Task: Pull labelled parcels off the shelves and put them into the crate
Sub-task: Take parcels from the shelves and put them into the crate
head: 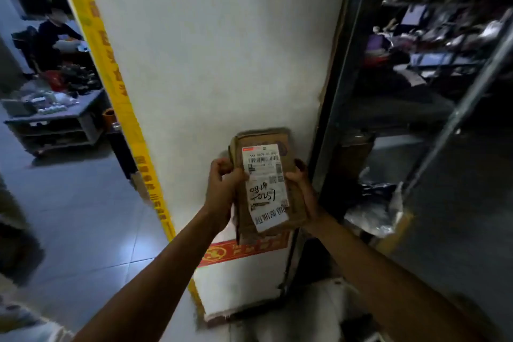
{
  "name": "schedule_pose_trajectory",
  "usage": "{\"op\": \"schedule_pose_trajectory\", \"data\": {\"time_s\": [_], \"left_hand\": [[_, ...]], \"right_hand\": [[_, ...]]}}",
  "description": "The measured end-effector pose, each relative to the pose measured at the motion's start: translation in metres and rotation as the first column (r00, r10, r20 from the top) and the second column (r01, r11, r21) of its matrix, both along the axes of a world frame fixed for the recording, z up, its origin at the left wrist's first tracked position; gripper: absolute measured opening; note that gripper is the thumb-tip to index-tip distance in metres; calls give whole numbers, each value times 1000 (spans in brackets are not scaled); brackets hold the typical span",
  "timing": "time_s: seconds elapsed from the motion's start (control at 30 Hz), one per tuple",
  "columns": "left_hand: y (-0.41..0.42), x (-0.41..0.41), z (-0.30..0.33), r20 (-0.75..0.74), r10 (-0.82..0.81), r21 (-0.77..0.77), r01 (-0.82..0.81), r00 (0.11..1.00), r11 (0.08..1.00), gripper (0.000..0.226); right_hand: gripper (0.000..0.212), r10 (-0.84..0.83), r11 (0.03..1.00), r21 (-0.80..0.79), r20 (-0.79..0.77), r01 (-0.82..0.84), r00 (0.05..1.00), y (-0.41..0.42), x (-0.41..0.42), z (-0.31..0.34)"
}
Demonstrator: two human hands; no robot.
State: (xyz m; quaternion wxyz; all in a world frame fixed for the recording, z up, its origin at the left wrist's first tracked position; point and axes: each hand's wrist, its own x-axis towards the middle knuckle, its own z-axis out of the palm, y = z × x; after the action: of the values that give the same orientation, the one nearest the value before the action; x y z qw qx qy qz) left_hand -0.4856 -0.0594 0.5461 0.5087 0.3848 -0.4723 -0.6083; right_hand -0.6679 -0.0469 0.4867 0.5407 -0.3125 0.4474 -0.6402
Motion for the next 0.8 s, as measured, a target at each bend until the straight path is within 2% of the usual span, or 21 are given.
{"op": "schedule_pose_trajectory", "data": {"time_s": [0.03, 0.07, 0.13, 0.2, 0.23, 0.3, 0.37, 0.4, 0.47, 0.53, 0.63, 0.7, 0.8], "left_hand": [[-7, -13, -4, -11, -33, -5, 33, 999, 999, 42], [-14, -29, -10, -20, -66, -3, 66, 998, 998, 39], [-19, -53, -19, -21, -76, 1, 76, 997, 997, 38], [-17, -80, -28, -25, -114, 14, 115, 993, 993, 38], [-18, -95, -35, -30, -150, 24, 151, 988, 988, 38], [-20, -118, -45, -53, -211, 47, 213, 976, 976, 41], [-25, -141, -53, -17, -269, 54, 269, 963, 962, 44], [-28, -155, -56, -2, -307, 60, 306, 952, 950, 44], [-28, -179, -61, -3, -355, 85, 354, 935, 931, 43], [-24, -208, -67, -36, -408, 109, 409, 912, 906, 38], [-15, -246, -70, -31, -492, 122, 491, 870, 862, 29], [-10, -273, -74, -3, -542, 163, 535, 841, 829, 33], [-1, -316, -79, 39, -616, 205, 597, 787, 776, 34]], "right_hand": [[92, -26, 1000, 7, 28, 25, 999, 2, -13, 5], [78, -39, 998, 56, 51, 36, 998, 5, -28, 9], [25, 40, 993, 104, 103, -51, 994, 11, -51, 14], [39, 66, 992, 104, 87, -75, 994, 12, -81, 6], [37, 57, 990, 124, 78, -67, 995, 18, -92, 11], [12, -58, 987, 153, 68, 47, 996, 23, -113, 13], [61, -173, 980, 106, 6, 171, 985, 29, -136, 10], [72, -215, 974, 76, 2, 214, 977, 35, -145, 7], [74, -290, 957, 50, 54, 287, 956, 44, -159, -1], [87, -382, 923, 80, 62, 377, 922, 56, -176, -7], [72, -516, 853, 114, 37, 510, 856, 76, -202, -18], [68, -599, 794, 136, 2, 593, 801, 90, -221, -23], [56, -634, 766, 138, 1, 628, 773, 112, -251, -32]]}}
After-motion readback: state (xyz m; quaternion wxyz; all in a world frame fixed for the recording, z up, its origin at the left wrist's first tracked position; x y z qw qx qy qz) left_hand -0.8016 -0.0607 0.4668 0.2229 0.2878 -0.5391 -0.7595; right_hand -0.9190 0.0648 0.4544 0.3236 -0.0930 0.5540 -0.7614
